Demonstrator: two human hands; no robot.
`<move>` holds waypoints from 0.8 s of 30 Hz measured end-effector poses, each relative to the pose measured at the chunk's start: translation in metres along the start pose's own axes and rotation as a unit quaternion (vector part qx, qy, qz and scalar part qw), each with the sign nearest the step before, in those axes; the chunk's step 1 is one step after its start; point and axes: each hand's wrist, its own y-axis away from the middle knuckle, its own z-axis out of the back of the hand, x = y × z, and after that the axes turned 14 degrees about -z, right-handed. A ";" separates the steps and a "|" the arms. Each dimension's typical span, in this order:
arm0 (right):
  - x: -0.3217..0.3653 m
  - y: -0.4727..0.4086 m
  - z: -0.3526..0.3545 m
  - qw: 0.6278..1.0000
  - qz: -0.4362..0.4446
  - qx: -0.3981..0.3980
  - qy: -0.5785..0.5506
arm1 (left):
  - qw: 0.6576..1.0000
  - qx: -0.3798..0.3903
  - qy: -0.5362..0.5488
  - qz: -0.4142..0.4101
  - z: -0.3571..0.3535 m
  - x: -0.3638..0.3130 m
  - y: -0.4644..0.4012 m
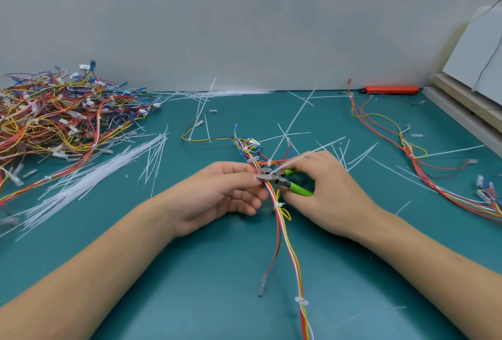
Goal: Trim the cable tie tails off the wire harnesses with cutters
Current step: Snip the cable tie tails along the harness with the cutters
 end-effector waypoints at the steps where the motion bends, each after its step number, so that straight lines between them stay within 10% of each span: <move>1: 0.001 0.000 0.000 1.000 0.002 0.001 0.003 | 1.000 -0.001 0.000 0.000 0.000 0.000 0.000; 24: 0.004 -0.001 0.002 1.000 -0.013 0.009 -0.016 | 1.000 -0.004 -0.005 -0.003 -0.004 -0.004 0.002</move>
